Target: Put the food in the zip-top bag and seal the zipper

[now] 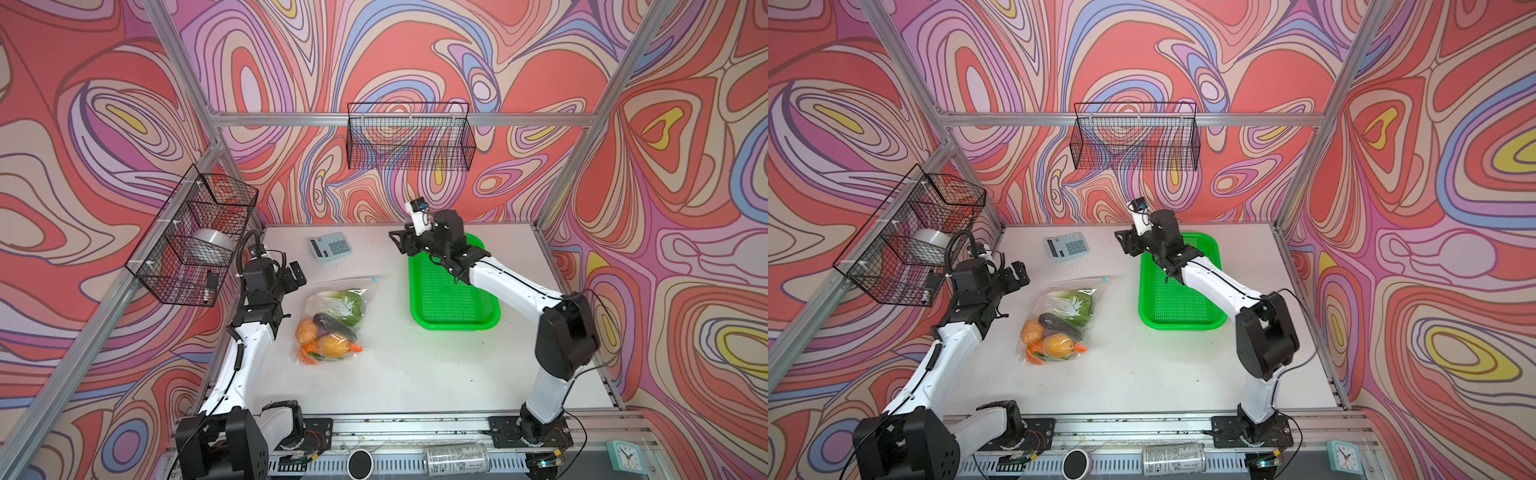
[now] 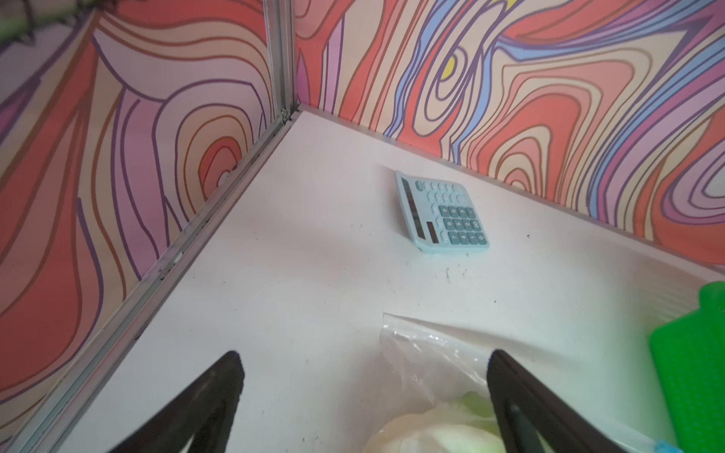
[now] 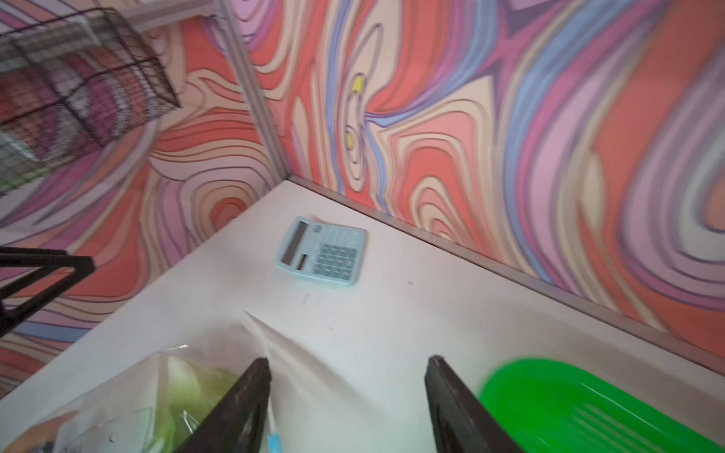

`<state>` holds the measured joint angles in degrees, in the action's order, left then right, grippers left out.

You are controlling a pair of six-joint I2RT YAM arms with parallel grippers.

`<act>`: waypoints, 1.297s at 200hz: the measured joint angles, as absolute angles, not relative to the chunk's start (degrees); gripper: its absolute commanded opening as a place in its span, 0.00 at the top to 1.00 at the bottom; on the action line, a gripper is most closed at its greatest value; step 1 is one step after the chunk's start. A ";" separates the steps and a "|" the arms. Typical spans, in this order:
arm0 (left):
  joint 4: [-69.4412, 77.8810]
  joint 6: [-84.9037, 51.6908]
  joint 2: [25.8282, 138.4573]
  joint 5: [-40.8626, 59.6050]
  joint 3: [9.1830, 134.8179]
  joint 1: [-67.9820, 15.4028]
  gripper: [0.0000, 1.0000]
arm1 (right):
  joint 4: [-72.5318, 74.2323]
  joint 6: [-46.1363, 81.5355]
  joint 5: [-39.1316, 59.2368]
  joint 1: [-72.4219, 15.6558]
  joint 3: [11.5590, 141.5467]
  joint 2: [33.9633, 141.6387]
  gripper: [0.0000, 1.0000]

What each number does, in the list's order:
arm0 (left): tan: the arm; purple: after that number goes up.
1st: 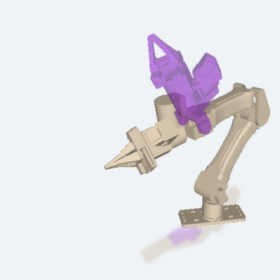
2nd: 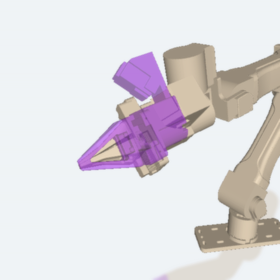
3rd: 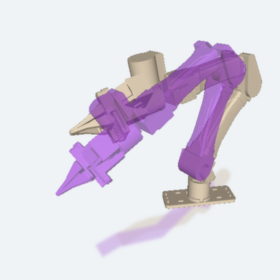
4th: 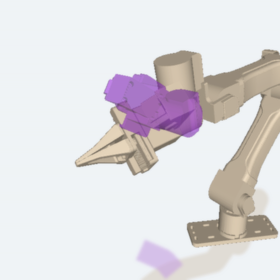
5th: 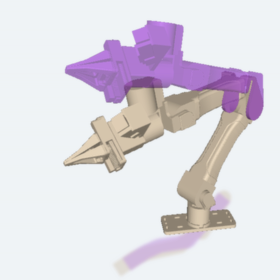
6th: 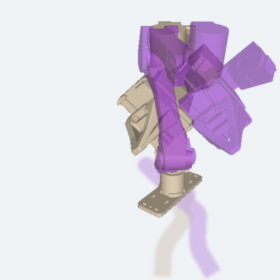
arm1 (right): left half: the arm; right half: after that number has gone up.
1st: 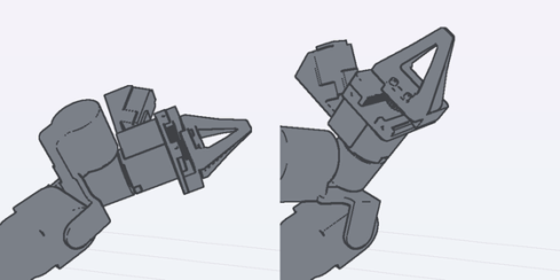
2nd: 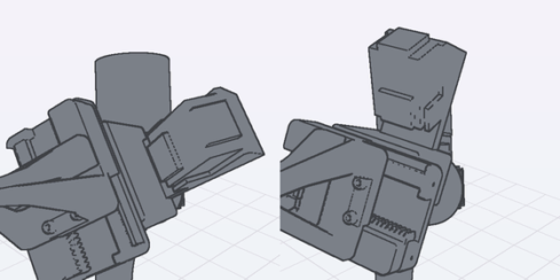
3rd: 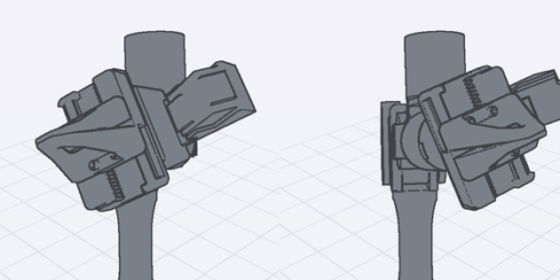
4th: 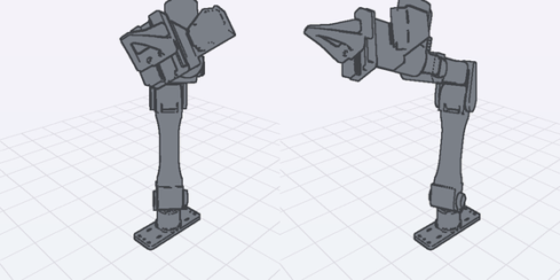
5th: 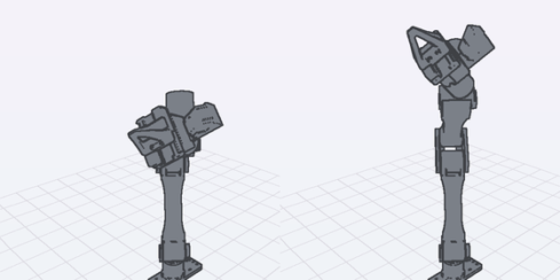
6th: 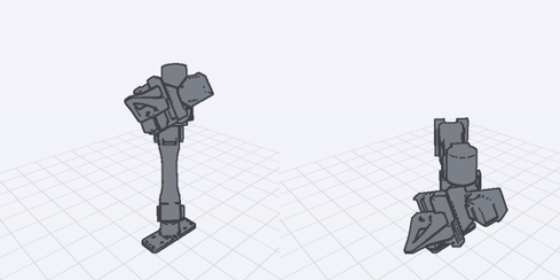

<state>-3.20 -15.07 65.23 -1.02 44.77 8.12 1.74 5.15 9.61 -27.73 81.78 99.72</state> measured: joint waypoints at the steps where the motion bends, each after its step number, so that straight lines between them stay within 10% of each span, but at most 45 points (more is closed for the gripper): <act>1: -3.03 -14.94 65.39 -1.19 44.56 8.12 0.00 | 1.80 5.17 9.50 -27.49 81.41 99.39 0.27; 107: 13.78 -7.64 70.39 -5.43 29.58 8.27 0.01 | 7.66 4.36 -3.38 2.31 41.23 81.82 0.19; 202: 32.12 -5.06 74.37 -6.57 21.28 5.32 0.02 | 51.53 4.43 -2.11 3.68 22.09 93.67 0.21; 259: 34.96 -2.96 74.83 -6.66 20.97 3.53 0.00 | 59.31 5.17 -3.20 3.27 22.68 97.43 0.02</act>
